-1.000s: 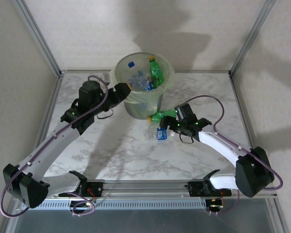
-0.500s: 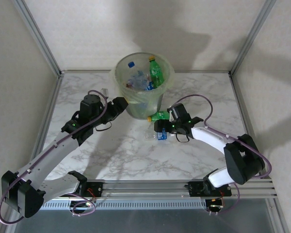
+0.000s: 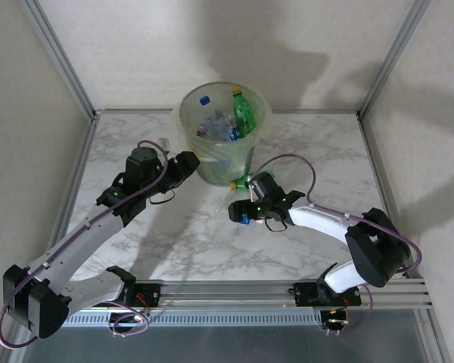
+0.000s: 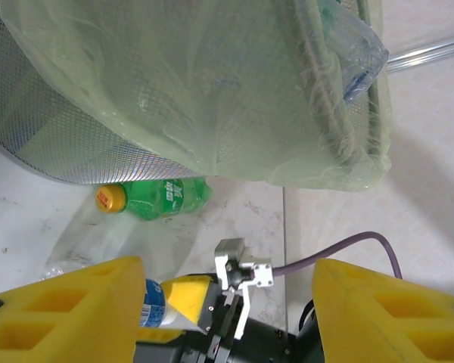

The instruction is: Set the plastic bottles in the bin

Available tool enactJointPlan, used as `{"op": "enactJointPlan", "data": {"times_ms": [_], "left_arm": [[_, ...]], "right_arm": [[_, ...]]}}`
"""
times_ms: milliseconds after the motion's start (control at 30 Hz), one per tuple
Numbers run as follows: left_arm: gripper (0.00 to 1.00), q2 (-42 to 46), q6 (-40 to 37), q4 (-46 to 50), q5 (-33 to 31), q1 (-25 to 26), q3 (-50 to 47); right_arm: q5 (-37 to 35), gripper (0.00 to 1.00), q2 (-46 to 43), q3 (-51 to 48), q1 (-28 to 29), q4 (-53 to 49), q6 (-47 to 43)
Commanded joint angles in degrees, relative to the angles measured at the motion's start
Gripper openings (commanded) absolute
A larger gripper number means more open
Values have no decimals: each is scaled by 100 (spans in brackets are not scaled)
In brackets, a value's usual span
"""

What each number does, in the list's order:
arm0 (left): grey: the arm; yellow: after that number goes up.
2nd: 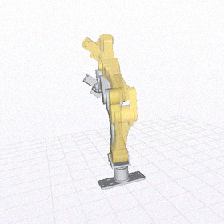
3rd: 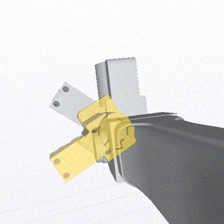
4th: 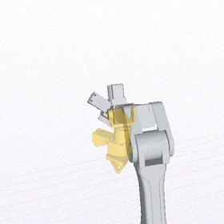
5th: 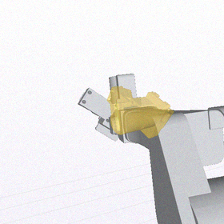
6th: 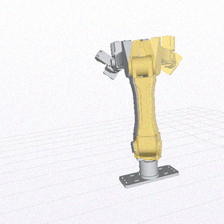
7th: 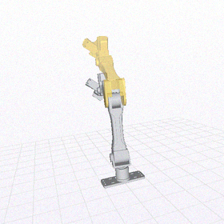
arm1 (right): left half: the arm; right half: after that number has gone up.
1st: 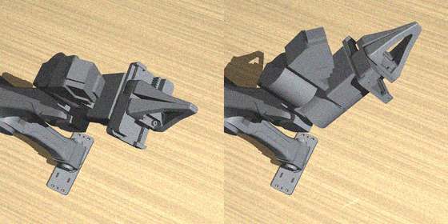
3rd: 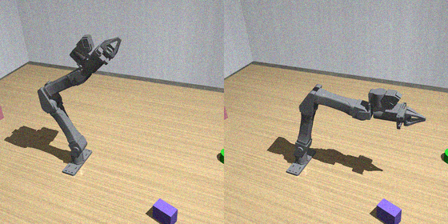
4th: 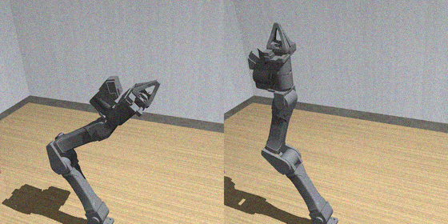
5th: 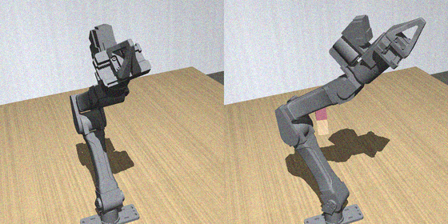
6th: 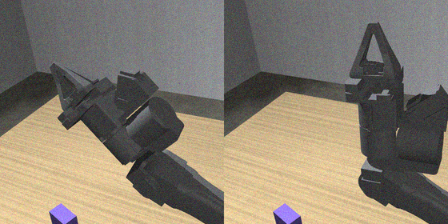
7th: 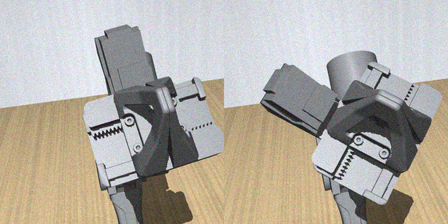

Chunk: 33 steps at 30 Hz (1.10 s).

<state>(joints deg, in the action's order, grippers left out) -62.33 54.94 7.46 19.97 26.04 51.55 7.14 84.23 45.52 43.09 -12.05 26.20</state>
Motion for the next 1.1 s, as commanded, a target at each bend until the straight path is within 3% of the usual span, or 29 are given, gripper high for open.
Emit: {"op": "enactJointPlan", "data": {"times_ms": [0,500,833,1067], "left_arm": [[59,-60,41,-155,18,-29,-43],[58,71,133,-157,25,-140,-336],[57,145,261,-121,-19,-248,-575],[61,159,298,-61,-36,-293,-653]], "right_arm": [[-63,95,-74,-79,152,-109,46],[-573,98,843,649,726,-186,-82],[-676,84,1114,656,980,-148,-45],[-775,68,1014,625,1103,-135,2]]}}
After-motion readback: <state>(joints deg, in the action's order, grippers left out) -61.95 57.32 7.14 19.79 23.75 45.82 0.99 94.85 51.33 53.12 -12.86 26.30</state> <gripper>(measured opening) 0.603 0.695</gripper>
